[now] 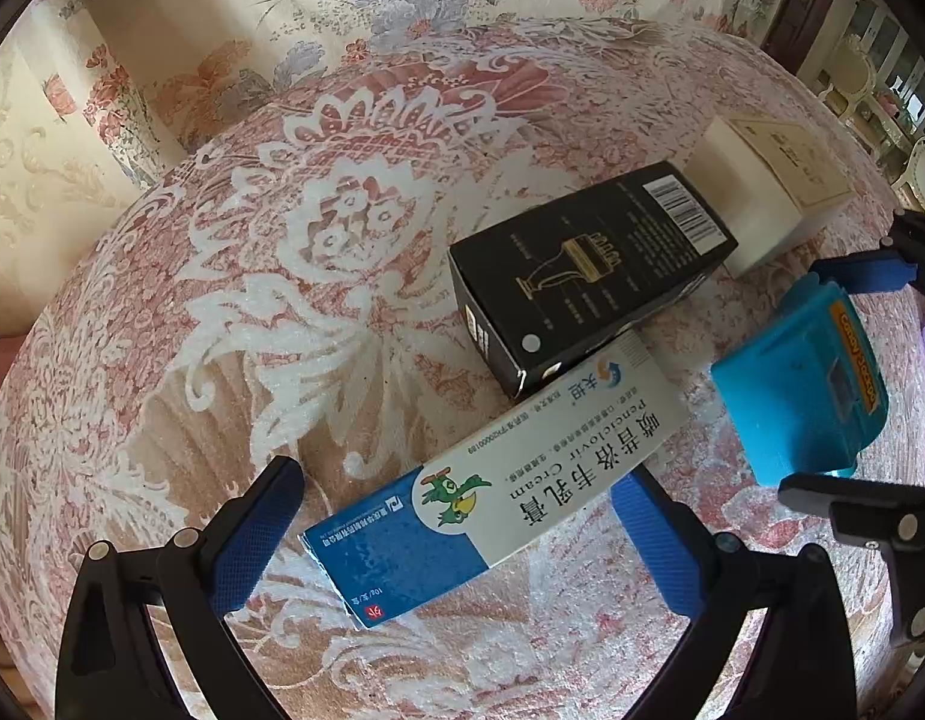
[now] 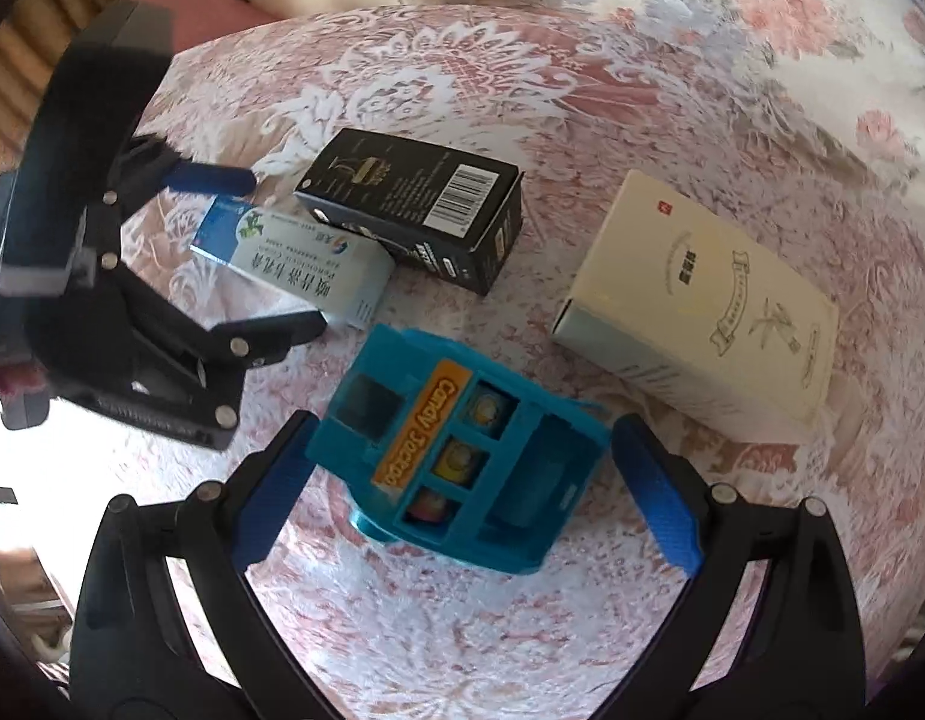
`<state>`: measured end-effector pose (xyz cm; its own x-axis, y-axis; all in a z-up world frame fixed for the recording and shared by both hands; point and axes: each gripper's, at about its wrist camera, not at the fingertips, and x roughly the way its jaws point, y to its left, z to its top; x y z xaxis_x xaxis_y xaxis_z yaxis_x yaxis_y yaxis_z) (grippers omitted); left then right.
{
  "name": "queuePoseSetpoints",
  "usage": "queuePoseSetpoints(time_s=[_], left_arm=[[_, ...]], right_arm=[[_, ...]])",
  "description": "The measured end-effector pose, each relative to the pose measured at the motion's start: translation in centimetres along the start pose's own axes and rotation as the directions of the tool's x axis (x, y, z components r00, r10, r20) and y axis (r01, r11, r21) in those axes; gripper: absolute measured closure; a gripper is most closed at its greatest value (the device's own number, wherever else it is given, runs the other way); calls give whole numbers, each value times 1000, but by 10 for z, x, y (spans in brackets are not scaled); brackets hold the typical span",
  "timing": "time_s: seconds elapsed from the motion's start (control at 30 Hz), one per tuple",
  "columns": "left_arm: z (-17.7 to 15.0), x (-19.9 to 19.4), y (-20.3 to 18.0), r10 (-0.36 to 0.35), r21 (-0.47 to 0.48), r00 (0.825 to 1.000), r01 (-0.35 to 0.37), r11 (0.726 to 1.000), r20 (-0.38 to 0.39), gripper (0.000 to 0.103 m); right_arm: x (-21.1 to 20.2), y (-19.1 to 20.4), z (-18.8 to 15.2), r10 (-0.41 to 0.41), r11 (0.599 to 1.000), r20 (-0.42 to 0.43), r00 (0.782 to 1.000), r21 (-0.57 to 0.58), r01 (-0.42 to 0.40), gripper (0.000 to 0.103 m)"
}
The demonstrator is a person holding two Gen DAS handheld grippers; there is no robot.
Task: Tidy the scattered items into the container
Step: 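Lower the right tool onto the blue candy dispenser while the left tool approaches the cream box, then grasp the blue candy dispenser with the right tool while the left tool grasps the blue-and-white cream box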
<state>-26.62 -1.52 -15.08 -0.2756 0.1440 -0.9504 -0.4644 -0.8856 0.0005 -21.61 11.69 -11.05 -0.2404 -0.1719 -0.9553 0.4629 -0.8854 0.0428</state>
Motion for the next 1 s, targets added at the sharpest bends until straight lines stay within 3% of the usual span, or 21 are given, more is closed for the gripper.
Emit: queuePoseSetpoints(time_s=[0.13,0.23,0.33,0.47,0.63,0.67,0.73,0.83,1.0], left_arm=[[-1,2,1,10,-28,1000,-10,1000,-2,0],[-3,2,3,22,-67,1000,-23,998,-11,0],[-6,2,6,24,-88,1000,-25,996,-12,0],[-10,1,9,27,-115,1000,-29,993,-13,0],[-15,0,14,31,-149,999,-33,988,-14,0],[-16,0,15,32,-156,999,-34,987,-14,0],[-18,0,16,34,-169,999,-35,985,-14,0],[-11,-2,14,35,-87,999,-35,996,2,0],[7,2,18,22,5,1000,-22,1000,3,0]], right_arm=[[1,1,-1,-10,1000,-5,1000,11,10,10],[1,-5,-4,-7,992,-28,1000,129,11,10],[0,-16,-10,29,953,-56,998,302,-10,10],[-1,-20,-21,67,897,-84,994,441,-23,10],[-1,-14,-29,114,879,-107,988,475,-50,10],[-1,-13,-30,122,880,-110,986,471,-56,10],[-6,-4,-29,88,933,-87,992,357,-52,10],[-14,10,-28,43,983,-45,998,178,-35,10],[-21,20,-34,14,996,3,1000,-87,-14,10]])
